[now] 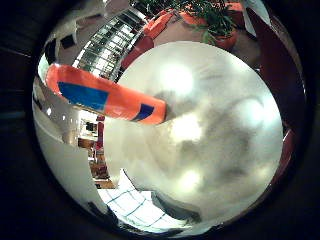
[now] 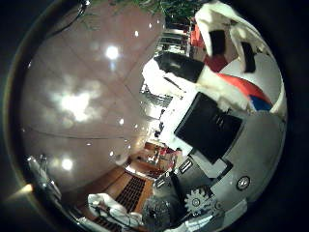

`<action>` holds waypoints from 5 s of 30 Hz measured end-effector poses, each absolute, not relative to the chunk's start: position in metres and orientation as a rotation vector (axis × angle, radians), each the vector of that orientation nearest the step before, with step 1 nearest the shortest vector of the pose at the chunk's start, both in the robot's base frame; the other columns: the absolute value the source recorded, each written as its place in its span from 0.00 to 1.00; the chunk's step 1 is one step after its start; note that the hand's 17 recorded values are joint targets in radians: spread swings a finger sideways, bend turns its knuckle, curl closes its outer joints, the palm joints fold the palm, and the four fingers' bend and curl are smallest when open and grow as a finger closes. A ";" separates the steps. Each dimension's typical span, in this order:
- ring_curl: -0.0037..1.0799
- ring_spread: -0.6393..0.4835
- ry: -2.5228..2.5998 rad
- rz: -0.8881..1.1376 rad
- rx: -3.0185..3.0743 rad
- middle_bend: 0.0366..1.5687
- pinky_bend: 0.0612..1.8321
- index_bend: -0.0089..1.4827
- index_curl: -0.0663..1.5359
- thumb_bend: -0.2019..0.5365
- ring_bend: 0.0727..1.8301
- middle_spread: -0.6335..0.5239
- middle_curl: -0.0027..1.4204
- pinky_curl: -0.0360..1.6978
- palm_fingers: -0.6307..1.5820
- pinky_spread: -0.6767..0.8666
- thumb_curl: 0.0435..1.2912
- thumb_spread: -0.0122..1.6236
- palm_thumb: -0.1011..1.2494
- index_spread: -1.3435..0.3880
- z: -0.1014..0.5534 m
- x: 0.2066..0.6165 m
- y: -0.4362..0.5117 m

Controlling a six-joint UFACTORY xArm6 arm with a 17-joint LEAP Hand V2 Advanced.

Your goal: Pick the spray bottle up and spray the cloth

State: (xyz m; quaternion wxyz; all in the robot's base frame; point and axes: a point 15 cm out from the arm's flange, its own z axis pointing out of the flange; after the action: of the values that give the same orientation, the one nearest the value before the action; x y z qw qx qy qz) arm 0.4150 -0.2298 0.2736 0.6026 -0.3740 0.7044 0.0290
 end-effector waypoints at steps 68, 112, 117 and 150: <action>0.23 0.75 1.593 0.207 -1.132 0.15 0.21 0.11 0.23 0.24 0.20 0.70 0.23 0.27 0.29 0.68 0.22 0.64 0.51 0.67 0.274 0.382 -0.272; 0.49 0.35 1.472 0.446 -1.390 0.57 0.49 0.36 0.34 0.25 0.57 0.36 0.47 0.32 0.83 0.22 0.22 0.60 0.53 0.56 0.241 0.505 -0.138; 0.58 0.36 1.430 0.479 -1.367 0.74 0.60 0.62 0.48 0.29 0.66 0.39 0.54 0.42 0.82 0.25 0.26 0.61 0.70 0.59 0.245 0.515 -0.110; 0.76 0.36 1.561 0.468 -1.982 0.89 0.55 0.81 0.52 0.25 0.73 0.48 0.49 0.86 0.79 0.33 0.53 0.58 0.92 0.67 0.369 0.378 -0.055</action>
State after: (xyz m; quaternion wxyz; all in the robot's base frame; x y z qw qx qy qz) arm 0.3779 -0.0551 0.3689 0.2841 -0.7406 0.5833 0.1747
